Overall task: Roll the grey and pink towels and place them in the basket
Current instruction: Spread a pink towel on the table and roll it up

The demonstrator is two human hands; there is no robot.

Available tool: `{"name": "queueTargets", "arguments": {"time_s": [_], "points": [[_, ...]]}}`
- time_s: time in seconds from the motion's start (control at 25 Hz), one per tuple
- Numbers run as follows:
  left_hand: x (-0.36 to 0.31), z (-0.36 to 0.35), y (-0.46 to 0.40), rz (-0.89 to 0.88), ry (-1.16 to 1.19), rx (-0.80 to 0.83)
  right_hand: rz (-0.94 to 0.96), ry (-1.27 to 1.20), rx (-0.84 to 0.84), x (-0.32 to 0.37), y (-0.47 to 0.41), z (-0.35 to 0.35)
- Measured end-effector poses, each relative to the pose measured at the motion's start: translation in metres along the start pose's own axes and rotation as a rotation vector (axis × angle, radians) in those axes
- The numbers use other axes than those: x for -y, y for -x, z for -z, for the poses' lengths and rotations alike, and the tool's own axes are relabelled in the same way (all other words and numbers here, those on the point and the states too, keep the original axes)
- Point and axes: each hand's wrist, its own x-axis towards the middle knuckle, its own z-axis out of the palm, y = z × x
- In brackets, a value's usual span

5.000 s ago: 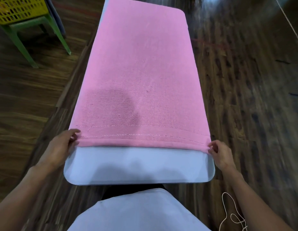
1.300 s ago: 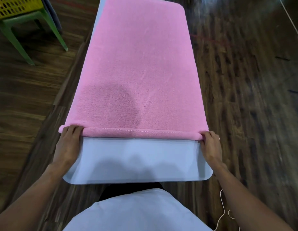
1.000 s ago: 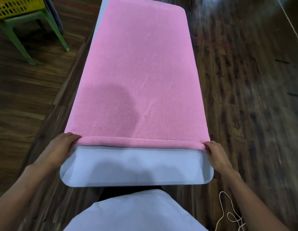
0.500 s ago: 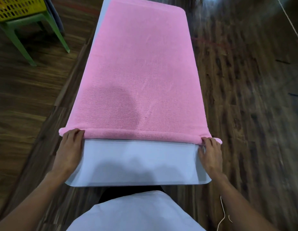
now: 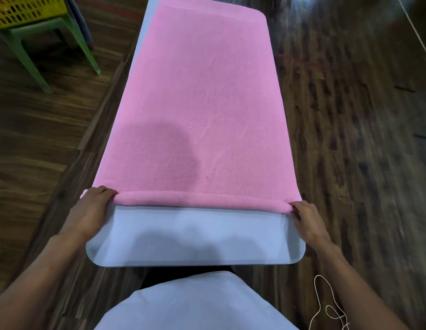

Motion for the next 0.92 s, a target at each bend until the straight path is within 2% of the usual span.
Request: {"name": "queueTargets", "arguments": {"time_s": [0.08,0.12,0.2,0.24,0.32,0.4,0.44,0.56,0.68,0.92], "points": [[0.006,0.005,-0.011,0.010,0.073,0.059,-0.039,-0.058,0.078,-0.001,-0.008,0.010],[0.007,0.007,-0.022,0.063,0.134,0.058,-0.100,-0.139,0.059,0.002,-0.014,0.015],[0.006,0.007,-0.040,0.122,0.188,-0.018,-0.232,-0.279,-0.070,0.012,-0.026,0.019],[0.004,0.004,-0.044,0.095,0.134,-0.087,-0.261,-0.279,-0.150,0.019,-0.030,0.017],[-0.004,-0.002,-0.040,0.024,-0.037,-0.213,-0.237,-0.098,-0.282,0.031,-0.027,0.007],[-0.014,-0.014,-0.019,-0.010,-0.117,-0.313,-0.153,0.066,-0.331,0.037,-0.012,-0.008],[-0.018,-0.021,-0.008,-0.019,-0.124,-0.342,-0.120,0.070,-0.333,0.038,-0.003,-0.014],[-0.022,-0.031,-0.001,0.008,-0.137,-0.314,-0.087,-0.032,-0.259,0.030,0.002,-0.022],[-0.019,-0.021,-0.022,0.037,-0.083,-0.243,-0.134,-0.098,-0.192,0.026,-0.017,-0.016],[-0.008,-0.005,-0.005,-0.009,-0.033,-0.138,-0.075,-0.059,-0.126,0.021,0.003,-0.006]]}}
